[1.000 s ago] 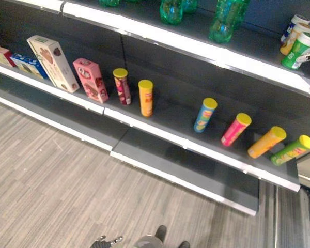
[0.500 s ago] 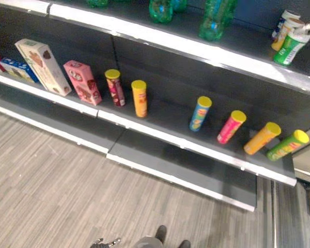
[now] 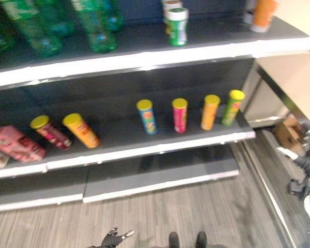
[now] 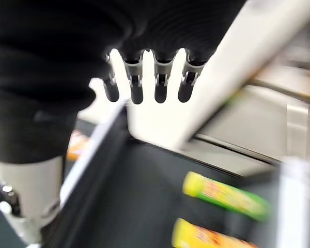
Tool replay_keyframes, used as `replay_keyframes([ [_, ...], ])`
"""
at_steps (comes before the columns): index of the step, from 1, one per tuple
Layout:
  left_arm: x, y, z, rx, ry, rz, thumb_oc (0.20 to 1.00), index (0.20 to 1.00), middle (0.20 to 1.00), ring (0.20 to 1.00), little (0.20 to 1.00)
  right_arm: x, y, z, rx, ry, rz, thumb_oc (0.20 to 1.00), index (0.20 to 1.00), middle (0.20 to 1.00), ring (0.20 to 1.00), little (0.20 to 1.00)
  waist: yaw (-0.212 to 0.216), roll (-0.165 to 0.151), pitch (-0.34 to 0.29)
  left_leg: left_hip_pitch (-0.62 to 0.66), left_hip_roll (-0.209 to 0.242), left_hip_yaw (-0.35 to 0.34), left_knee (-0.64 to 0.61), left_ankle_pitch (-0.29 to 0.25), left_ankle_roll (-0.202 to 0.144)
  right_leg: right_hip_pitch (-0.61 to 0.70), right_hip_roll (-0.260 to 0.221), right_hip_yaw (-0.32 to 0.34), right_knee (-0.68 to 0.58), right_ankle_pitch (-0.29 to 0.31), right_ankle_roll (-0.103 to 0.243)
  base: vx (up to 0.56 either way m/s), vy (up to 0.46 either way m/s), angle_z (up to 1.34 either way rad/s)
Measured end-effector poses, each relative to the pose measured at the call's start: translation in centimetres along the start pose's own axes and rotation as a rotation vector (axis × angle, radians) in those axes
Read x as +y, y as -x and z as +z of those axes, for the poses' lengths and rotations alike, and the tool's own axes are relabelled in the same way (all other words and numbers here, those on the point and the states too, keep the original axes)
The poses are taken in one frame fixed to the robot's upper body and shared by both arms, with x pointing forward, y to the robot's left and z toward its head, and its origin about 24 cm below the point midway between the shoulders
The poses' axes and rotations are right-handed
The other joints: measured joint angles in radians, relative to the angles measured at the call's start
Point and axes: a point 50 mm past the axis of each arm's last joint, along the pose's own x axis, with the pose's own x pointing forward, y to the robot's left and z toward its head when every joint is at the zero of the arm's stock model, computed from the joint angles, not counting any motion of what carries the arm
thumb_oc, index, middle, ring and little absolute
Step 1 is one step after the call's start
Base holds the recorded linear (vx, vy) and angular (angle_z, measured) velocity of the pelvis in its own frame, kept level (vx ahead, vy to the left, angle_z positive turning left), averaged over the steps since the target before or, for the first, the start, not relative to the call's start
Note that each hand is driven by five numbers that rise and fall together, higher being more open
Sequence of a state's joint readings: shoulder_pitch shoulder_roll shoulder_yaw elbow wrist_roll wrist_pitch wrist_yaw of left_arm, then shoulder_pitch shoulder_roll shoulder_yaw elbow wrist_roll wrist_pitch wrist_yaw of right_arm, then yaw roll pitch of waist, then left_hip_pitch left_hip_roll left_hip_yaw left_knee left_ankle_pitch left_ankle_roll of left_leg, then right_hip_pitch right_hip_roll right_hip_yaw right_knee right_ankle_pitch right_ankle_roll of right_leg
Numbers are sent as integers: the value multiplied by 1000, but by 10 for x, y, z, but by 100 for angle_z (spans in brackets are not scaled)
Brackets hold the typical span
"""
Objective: Put the goods on the table back onto the shelves and tidy them up.
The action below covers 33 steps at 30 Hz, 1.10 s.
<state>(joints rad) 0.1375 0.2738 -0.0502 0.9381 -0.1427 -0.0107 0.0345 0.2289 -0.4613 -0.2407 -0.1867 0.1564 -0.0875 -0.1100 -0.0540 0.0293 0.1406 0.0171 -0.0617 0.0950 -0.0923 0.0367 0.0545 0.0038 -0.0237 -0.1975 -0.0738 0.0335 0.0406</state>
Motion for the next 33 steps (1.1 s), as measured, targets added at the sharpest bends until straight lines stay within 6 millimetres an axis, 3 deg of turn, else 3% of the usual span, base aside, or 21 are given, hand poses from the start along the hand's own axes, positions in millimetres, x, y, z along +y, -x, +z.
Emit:
replay_keyframes([
  [2,0,-3,9,-20,-5,0,1000,1000,1000,1000,1000,-1,-3,-1,12,20,18,1000,1000,1000,1000,1000,-6,-14,12,10,0,42,1,-7,10,-25,-4,2,20,-6,12,-50,208,-60],
  [4,1,-2,9,-24,-26,-8,1000,1000,1000,1000,1000,10,-13,-1,4,18,65,1000,1000,1000,1000,1000,-21,-32,28,10,12,107,0,-8,7,-57,-2,47,52,-1,32,-64,89,-89],
  [6,2,-3,12,-25,-21,-4,1000,1000,1000,1000,1000,15,-18,-1,5,13,90,1000,1000,1000,1000,1000,-2,-36,44,5,31,172,1,-14,23,-76,-18,26,66,1,53,-118,46,-104],
  [9,12,-4,24,-68,-44,13,1000,1000,1000,1000,1000,26,-20,-7,32,2,129,1000,1000,1000,1000,1000,17,-45,83,0,75,268,1,-19,48,-99,-121,-158,151,-15,74,-21,12,-92],
  [13,18,-3,24,-65,-52,26,1000,1000,1000,1000,1000,17,-16,-11,54,7,93,1000,1000,1000,1000,1000,27,-56,90,7,109,310,-4,-19,48,-28,-244,-187,186,-18,100,-36,0,-52],
  [14,20,-3,23,-62,-56,29,1000,1000,1000,1000,1000,15,-16,-10,52,8,83,1000,1000,1000,1000,1000,26,-67,90,6,111,313,-4,-12,41,-4,-255,-175,174,3,103,-23,-107,-34],
  [15,24,-3,23,-62,-64,37,1000,1000,1000,1000,1000,15,-16,-10,51,6,80,1000,1000,1000,1000,1000,30,-91,87,5,110,330,0,-6,26,4,-265,-175,168,95,88,-20,-230,-55],
  [16,26,-2,20,-53,-67,42,1000,1000,1000,1000,1000,17,-23,-3,19,-5,75,1000,1000,1000,1000,1000,35,-108,87,-5,126,357,0,3,-15,22,-227,-170,69,130,130,-30,-302,-74],
  [18,24,-2,17,-44,-61,32,1000,1000,1000,1000,1000,15,-30,7,-25,-11,54,1000,1000,1000,1000,1000,29,-115,85,-22,142,343,-5,14,-44,20,-211,-148,8,129,129,-43,-230,-63],
  [20,32,-2,23,-61,-34,61,1000,1000,1000,1000,1000,4,-33,14,-57,-6,-9,1000,1000,1000,1000,1000,27,-149,73,-40,153,355,3,37,-78,3,-184,-118,-24,70,114,-46,-306,-35],
  [22,34,-1,22,-62,-29,67,1000,1000,1000,1000,1000,-4,-34,13,-51,15,-36,1000,1000,1000,1000,1000,33,-144,65,-46,178,355,2,43,-98,-7,-156,-106,-29,61,103,6,-393,-23],
  [25,26,-2,16,-37,2,55,1000,1000,1000,1000,1000,-13,-32,13,-47,27,-80,1000,1000,1000,1000,1000,25,-126,60,-43,210,295,12,58,-110,28,-117,-129,-31,43,85,16,-479,22],
  [28,10,-1,3,4,-5,12,1000,1000,1000,1000,1000,-38,-43,43,-181,65,-161,1000,1000,1000,1000,1000,30,-77,40,-55,258,228,28,73,-128,55,-56,-159,-31,3,55,-35,-461,42],
  [29,3,1,-5,23,14,-3,1000,1000,1000,1000,1000,-42,-44,52,-230,68,-185,1000,1000,1000,1000,1000,38,-51,30,-54,261,169,38,73,-129,55,-48,-148,-31,-1,46,-21,-83,-9],
  [30,-9,0,-3,18,7,-36,1000,1000,1000,1000,1000,-49,-46,58,-251,104,-194,1000,1000,1000,1000,1000,41,-34,33,-84,238,-59,56,62,-144,52,-65,-140,-27,10,35,59,97,-16],
  [31,-25,2,-6,24,25,-75,1000,1000,1000,1000,1000,-58,-45,62,-258,128,-219,1000,1000,1000,1000,1000,30,2,30,-63,210,-128,16,59,-147,58,-71,-142,-25,13,47,129,180,4],
  [33,-30,1,-4,19,32,-87,1000,1000,1000,1000,1000,-67,-44,55,-225,144,-269,1000,1000,1000,1000,1000,25,16,24,-52,198,-101,0,49,-161,54,-83,-137,-26,19,64,66,115,-7],
])
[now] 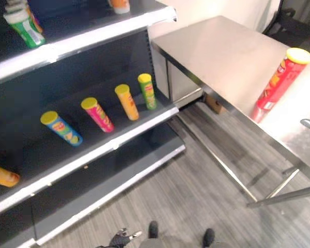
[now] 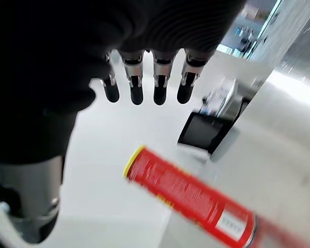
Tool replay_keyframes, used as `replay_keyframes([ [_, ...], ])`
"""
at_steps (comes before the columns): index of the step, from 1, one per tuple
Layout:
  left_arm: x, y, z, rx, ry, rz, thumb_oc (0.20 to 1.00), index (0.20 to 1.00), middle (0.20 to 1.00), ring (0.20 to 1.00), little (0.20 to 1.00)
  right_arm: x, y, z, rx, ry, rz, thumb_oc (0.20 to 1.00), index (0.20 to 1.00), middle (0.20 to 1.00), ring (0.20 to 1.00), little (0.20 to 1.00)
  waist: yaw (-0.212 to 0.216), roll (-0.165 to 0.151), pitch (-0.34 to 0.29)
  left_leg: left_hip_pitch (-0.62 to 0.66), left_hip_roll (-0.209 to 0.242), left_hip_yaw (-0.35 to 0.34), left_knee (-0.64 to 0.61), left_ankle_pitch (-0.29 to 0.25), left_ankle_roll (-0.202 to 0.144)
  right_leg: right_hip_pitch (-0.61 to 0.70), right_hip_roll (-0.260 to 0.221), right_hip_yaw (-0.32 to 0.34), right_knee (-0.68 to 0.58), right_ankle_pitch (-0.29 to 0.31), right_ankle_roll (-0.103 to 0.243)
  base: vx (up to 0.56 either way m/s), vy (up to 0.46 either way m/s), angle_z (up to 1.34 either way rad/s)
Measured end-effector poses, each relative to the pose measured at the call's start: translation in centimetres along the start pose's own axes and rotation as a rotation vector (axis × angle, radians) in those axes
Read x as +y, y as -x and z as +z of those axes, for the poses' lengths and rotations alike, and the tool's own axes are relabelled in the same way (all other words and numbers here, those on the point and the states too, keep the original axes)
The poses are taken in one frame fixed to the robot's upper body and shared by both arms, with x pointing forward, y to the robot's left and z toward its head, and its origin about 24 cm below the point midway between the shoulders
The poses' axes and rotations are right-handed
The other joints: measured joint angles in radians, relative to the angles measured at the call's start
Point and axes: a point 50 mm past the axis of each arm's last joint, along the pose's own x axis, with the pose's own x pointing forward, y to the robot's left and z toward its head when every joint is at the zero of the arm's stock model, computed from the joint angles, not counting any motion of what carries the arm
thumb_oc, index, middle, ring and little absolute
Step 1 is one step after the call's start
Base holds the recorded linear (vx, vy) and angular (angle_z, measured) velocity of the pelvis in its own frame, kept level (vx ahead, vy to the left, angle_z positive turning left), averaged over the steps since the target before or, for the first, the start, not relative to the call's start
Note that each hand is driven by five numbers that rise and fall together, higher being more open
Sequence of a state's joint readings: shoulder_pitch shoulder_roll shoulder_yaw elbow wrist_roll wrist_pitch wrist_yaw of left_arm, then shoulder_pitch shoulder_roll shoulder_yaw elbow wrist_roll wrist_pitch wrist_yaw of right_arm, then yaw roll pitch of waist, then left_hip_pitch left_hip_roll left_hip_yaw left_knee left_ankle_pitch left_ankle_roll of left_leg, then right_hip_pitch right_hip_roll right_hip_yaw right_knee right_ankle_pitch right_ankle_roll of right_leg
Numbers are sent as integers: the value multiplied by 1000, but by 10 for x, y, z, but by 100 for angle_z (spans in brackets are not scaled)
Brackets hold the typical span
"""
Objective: Put the goods on the table back onto the shelves and tidy them up.
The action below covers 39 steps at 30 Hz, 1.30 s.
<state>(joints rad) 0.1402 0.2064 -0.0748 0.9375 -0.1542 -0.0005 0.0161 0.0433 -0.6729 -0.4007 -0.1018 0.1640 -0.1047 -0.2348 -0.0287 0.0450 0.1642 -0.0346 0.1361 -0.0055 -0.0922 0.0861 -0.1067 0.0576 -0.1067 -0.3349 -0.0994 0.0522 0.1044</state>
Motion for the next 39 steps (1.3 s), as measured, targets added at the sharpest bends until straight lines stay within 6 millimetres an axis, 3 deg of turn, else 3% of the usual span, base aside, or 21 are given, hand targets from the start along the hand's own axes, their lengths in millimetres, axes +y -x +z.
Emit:
replay_keyframes([
  [2,3,-1,5,-14,-5,7,1000,1000,1000,1000,1000,-3,0,-9,42,23,-21,1000,1000,1000,1000,1000,0,-9,5,8,-26,19,0,-4,4,-1,-29,16,-5,8,16,78,169,-24],
  [4,21,0,6,-16,-22,50,1000,1000,1000,1000,1000,-5,0,-9,45,25,-48,1000,1000,1000,1000,1000,4,-41,18,21,-57,47,-6,-17,24,-1,-63,42,-5,16,32,88,178,-22],
  [8,37,4,-2,4,-25,97,1000,1000,1000,1000,1000,-10,-2,-20,96,71,-96,1000,1000,1000,1000,1000,9,-76,4,23,-74,49,-2,-19,36,-1,-82,44,-5,19,38,19,33,-2],
  [12,37,4,-4,13,-26,99,1000,1000,1000,1000,1000,-18,-14,-26,124,131,-115,1000,1000,1000,1000,1000,36,-81,1,27,-77,48,0,-18,38,4,-82,44,-3,25,44,0,0,0],
  [14,36,4,-6,21,-33,95,1000,1000,1000,1000,1000,-41,-38,-38,203,294,-130,1000,1000,1000,1000,1000,42,-82,-2,40,-76,46,-1,-18,39,20,-82,38,-5,24,45,12,-27,7],
  [16,38,6,-10,31,-34,100,1000,1000,1000,1000,1000,-65,-47,-37,227,345,-228,1000,1000,1000,1000,1000,63,-88,-7,40,-69,40,-1,-18,38,23,-74,33,-5,23,46,21,-44,9],
  [22,38,9,-21,60,-51,92,1000,1000,1000,1000,1000,-70,-64,-46,310,341,-280,1000,1000,1000,1000,1000,74,-92,-19,40,-69,19,-1,-15,48,37,-73,13,-5,21,43,0,-47,10],
  [26,37,9,-21,62,-67,86,1000,1000,1000,1000,1000,-74,-86,-40,343,314,-285,1000,1000,1000,1000,1000,90,-79,-29,36,-70,13,-1,-11,53,37,-74,6,-5,21,43,3,-40,5],
  [30,40,11,-24,75,-84,85,1000,1000,1000,1000,1000,-69,-97,-44,406,292,-250,1000,1000,1000,1000,1000,105,-70,-36,37,-73,-8,-1,-9,53,51,-74,-15,-5,17,43,14,-40,13],
  [35,42,11,-24,74,-93,87,1000,1000,1000,1000,1000,-55,-116,-33,410,270,-196,1000,1000,1000,1000,1000,124,-60,-42,32,-75,-19,0,-5,48,52,-73,-28,-5,14,43,23,-28,9],
  [39,43,11,-23,69,-96,89,1000,1000,1000,1000,1000,-54,-118,-33,419,283,-182,1000,1000,1000,1000,1000,140,-61,-42,20,-77,-36,0,-1,45,50,-72,-46,-5,14,43,21,-20,14],
])
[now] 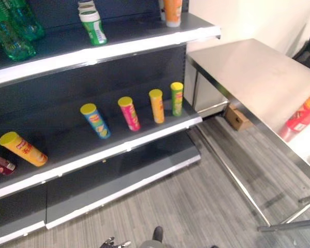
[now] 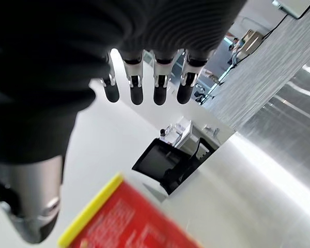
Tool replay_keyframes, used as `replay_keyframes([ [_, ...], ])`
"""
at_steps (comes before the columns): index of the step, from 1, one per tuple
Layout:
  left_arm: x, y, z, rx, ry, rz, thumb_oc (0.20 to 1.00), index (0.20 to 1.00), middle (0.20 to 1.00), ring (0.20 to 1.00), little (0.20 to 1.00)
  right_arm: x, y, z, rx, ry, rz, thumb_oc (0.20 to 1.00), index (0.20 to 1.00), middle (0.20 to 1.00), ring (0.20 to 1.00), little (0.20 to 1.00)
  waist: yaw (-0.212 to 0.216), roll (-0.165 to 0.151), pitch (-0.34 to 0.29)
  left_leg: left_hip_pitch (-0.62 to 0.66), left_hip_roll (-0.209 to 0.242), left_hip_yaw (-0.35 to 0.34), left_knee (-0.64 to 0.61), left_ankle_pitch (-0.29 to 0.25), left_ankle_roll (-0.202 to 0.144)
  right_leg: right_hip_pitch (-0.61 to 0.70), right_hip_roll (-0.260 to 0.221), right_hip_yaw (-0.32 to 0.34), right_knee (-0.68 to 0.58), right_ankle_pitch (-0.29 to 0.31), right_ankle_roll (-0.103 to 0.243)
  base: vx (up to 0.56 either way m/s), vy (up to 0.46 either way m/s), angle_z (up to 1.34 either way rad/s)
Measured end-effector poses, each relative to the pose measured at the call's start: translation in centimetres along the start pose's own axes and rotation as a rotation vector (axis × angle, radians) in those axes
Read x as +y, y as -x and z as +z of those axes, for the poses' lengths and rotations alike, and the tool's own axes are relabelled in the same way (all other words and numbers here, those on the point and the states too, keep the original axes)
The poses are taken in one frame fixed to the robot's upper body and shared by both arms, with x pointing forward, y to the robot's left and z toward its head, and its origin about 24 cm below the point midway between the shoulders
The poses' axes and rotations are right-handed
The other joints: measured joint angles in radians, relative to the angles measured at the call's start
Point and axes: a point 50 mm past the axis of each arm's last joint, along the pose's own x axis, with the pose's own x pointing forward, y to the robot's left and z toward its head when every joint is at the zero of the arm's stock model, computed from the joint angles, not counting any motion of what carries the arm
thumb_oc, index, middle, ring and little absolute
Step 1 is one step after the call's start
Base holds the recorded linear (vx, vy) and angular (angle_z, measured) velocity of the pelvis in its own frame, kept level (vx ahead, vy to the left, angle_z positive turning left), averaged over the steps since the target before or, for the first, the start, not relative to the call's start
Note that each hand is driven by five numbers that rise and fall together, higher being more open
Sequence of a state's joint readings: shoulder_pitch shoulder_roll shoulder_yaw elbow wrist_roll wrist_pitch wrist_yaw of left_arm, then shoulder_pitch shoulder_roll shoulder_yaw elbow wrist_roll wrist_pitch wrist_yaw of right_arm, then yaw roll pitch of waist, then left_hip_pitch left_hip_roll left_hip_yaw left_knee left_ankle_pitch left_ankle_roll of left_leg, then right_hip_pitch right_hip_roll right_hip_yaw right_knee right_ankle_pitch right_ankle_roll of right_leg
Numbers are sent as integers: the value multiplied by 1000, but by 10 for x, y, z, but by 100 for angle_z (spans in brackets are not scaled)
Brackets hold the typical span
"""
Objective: Put the goods on the table back onto the shelves and tidy them up.
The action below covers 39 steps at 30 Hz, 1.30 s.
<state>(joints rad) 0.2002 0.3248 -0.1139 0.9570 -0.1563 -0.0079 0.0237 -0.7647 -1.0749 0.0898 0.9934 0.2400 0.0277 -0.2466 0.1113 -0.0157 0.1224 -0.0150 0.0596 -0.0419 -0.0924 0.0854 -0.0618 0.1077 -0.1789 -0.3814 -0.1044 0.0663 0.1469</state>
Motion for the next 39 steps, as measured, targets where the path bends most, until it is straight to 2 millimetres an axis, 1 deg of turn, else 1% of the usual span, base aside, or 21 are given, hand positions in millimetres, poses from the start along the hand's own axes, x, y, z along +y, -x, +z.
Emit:
replay_keyframes([
  [3,1,0,1,-4,4,3,1000,1000,1000,1000,1000,1,0,0,10,7,8,1000,1000,1000,1000,1000,11,1,0,-5,-1,-7,0,0,0,0,-1,-9,0,-3,0,23,-21,8],
  [6,1,0,0,-2,35,5,1000,1000,1000,1000,1000,0,-1,3,8,5,6,1000,1000,1000,1000,1000,7,1,1,-18,-3,-25,0,1,-1,-3,0,-26,0,-6,1,21,-17,14],
  [10,1,0,1,-4,37,6,1000,1000,1000,1000,1000,2,-3,3,17,23,8,1000,1000,1000,1000,1000,12,3,2,-26,-4,-27,0,1,-1,-10,0,-27,0,-8,1,13,-6,1],
  [13,1,0,1,-4,37,9,1000,1000,1000,1000,1000,2,-4,7,12,18,6,1000,1000,1000,1000,1000,12,4,8,-34,-4,-28,0,5,-2,-18,0,-28,0,-7,1,0,0,0],
  [15,1,0,1,-6,38,11,1000,1000,1000,1000,1000,4,-4,9,3,36,15,1000,1000,1000,1000,1000,12,5,11,-34,-4,-28,0,5,-2,-18,0,-28,0,-8,1,17,-5,0],
  [17,1,-1,3,-11,38,12,1000,1000,1000,1000,1000,3,-5,14,-7,56,5,1000,1000,1000,1000,1000,14,8,23,-34,-4,-28,0,5,-2,-18,0,-29,0,-8,1,37,-10,0],
  [22,1,-1,4,-15,38,14,1000,1000,1000,1000,1000,4,-6,15,-3,76,10,1000,1000,1000,1000,1000,21,7,28,-38,-4,-29,0,5,-2,-22,0,-29,0,-10,1,14,-3,0],
  [23,1,-1,4,-15,38,14,1000,1000,1000,1000,1000,4,-6,16,-4,75,9,774,774,774,774,774,24,6,29,-40,-4,-29,0,5,-2,-26,0,-27,0,-10,1,12,-6,-4],
  [24,1,-1,4,-15,39,14,1000,1000,1000,1000,1000,4,-6,16,-5,74,9,639,639,639,639,639,28,6,29,-44,-4,-29,0,5,-2,-31,0,-25,0,-9,1,0,0,0],
  [25,1,-1,4,-15,39,15,1000,1000,1000,1000,1000,4,-7,18,-8,71,8,200,200,200,200,200,28,6,29,-48,-4,-29,0,5,-1,-34,1,-26,0,-9,0,0,0,0],
  [28,1,-1,5,-19,40,16,1000,1000,1000,1000,1000,3,-8,26,-26,50,-5,200,200,200,200,200,30,0,33,-49,-4,-30,0,5,-1,-35,1,-27,0,-8,0,11,-3,0],
  [35,2,-1,5,-17,40,17,1000,1000,1000,1000,1000,7,-6,26,-37,59,22,200,200,200,200,200,29,-11,40,-35,-5,-32,0,5,-1,-17,1,-30,0,-9,0,-1,2,0],
  [36,2,-1,5,-19,41,17,1000,1000,1000,1000,1000,12,-2,30,-87,57,45,200,200,200,200,200,26,-15,43,-34,-5,-39,0,5,-1,-16,1,-32,0,-9,0,-2,18,5],
  [37,2,-1,6,-21,41,17,1000,1000,1000,1000,1000,13,0,28,-97,53,49,200,200,200,200,200,27,-16,43,-35,-5,-42,0,5,-1,-15,1,-34,0,-9,0,-1,23,9],
  [39,2,-1,7,-28,43,17,1000,1000,1000,1000,1000,11,12,18,-146,17,50,200,200,200,200,200,29,-20,45,-36,-7,-52,0,5,-1,-9,1,-46,0,-10,1,-3,36,14],
])
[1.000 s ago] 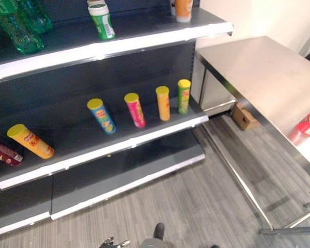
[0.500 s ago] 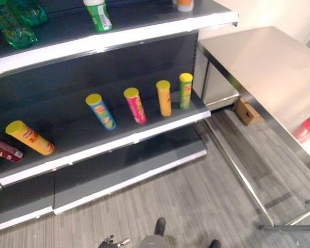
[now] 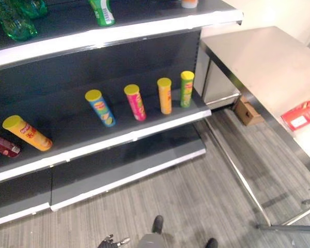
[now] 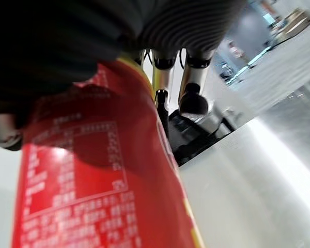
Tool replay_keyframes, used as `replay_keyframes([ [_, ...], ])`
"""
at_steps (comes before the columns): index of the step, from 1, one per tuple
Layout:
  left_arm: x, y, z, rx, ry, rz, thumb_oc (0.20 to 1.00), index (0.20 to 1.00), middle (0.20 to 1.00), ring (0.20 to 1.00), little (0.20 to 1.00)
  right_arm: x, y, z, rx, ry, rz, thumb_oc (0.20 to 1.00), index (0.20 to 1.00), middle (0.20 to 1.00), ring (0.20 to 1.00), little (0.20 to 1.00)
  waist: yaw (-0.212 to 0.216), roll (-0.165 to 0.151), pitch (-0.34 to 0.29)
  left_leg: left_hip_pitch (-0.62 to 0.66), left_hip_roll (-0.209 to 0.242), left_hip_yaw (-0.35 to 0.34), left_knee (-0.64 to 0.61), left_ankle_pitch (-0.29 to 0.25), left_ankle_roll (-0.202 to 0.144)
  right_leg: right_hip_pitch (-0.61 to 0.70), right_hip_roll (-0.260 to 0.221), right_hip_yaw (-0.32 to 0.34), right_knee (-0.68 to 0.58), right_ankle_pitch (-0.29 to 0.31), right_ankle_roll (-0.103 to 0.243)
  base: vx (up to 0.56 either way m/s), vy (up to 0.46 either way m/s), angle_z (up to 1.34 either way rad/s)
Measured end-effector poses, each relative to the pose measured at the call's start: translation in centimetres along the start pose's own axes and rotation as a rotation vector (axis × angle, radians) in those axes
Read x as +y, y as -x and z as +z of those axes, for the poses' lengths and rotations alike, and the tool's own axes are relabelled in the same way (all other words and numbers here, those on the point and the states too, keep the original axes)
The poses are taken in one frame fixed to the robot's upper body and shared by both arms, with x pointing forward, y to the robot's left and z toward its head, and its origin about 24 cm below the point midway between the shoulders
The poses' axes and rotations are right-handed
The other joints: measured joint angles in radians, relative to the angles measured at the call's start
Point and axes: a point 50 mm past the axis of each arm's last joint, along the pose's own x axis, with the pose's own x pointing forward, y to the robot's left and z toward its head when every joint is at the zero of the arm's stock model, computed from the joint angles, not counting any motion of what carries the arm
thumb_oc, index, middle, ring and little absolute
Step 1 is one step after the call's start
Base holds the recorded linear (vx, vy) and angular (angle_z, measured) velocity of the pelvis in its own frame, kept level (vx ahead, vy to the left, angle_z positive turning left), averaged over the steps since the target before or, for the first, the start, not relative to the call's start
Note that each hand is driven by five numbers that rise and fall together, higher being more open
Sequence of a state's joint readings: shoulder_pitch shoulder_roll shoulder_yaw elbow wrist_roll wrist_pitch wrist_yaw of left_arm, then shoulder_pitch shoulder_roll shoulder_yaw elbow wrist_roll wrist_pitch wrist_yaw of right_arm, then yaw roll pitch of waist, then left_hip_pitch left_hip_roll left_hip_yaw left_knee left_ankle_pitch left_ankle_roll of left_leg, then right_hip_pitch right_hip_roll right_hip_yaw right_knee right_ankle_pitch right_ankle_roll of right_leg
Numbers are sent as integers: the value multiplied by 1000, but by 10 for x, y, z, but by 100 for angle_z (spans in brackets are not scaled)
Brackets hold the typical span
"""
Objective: Put the goods on the table back onto the shelves and tidy them up.
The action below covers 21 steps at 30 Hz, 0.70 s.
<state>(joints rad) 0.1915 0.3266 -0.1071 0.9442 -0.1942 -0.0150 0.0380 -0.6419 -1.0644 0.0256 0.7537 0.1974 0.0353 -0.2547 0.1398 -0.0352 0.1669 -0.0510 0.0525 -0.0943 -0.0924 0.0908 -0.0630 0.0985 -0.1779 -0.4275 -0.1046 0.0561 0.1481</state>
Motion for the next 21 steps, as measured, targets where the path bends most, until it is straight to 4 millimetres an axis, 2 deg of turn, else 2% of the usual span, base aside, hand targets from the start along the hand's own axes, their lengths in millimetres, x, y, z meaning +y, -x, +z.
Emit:
replay_keyframes([
  [5,2,1,-1,4,13,9,1000,1000,1000,1000,1000,22,26,-5,-74,-65,54,200,200,200,200,200,-2,-2,2,-3,-2,1,0,0,0,-3,-2,0,0,-1,-1,-10,66,1],
  [6,3,0,1,-3,20,11,1000,1000,1000,1000,1000,27,38,-4,-113,-71,75,200,200,200,200,200,-2,-4,3,-3,-3,1,0,0,0,-5,-3,1,1,0,-1,-38,197,-4],
  [7,5,0,0,-2,28,18,1000,1000,1000,1000,1000,39,50,4,-176,-116,106,200,200,200,200,200,-9,-9,5,-2,-4,4,0,0,0,-4,-4,3,1,0,-1,-28,139,-3],
  [9,5,-1,5,-15,22,19,1000,1000,1000,1000,1000,41,56,6,-200,-121,102,200,200,200,200,200,-12,-13,7,-2,-8,4,0,0,0,-4,-8,3,5,1,-1,-32,156,0],
  [12,6,-1,10,-30,24,19,1000,1000,1000,1000,1000,45,71,22,-302,-151,107,200,200,200,200,200,-23,-26,11,-1,-27,8,0,-1,3,-5,-28,5,6,6,2,-62,391,-2],
  [13,6,-2,11,-36,25,18,1000,1000,1000,1000,1000,49,81,30,-357,-162,152,200,200,200,200,200,-29,-31,12,1,-41,11,0,-3,12,-5,-42,7,6,8,2,-43,274,0],
  [18,9,-4,22,-66,23,16,1000,1000,1000,1000,1000,52,85,31,-378,-120,194,200,200,200,200,200,-26,-53,18,2,-88,20,0,-1,51,-29,-98,16,65,15,1,-96,183,6],
  [19,12,-5,26,-73,14,19,1000,1000,1000,1000,1000,52,86,31,-379,-114,204,200,200,200,200,200,-36,-45,24,4,-95,4,3,5,70,-57,-115,33,151,7,-3,-151,-37,68],
  [20,19,-7,38,-98,13,38,1000,1000,1000,1000,1000,57,90,26,-377,-86,247,200,200,200,200,200,-71,-22,36,7,-73,-58,6,12,90,-121,-73,168,310,-101,-24,-98,-120,85],
  [21,26,-7,41,-111,14,54,1000,1000,1000,1000,1000,61,93,25,-382,-80,277,200,200,200,200,200,-73,-31,36,6,-68,-72,8,12,90,-140,-13,245,323,-151,-26,-84,-194,111],
])
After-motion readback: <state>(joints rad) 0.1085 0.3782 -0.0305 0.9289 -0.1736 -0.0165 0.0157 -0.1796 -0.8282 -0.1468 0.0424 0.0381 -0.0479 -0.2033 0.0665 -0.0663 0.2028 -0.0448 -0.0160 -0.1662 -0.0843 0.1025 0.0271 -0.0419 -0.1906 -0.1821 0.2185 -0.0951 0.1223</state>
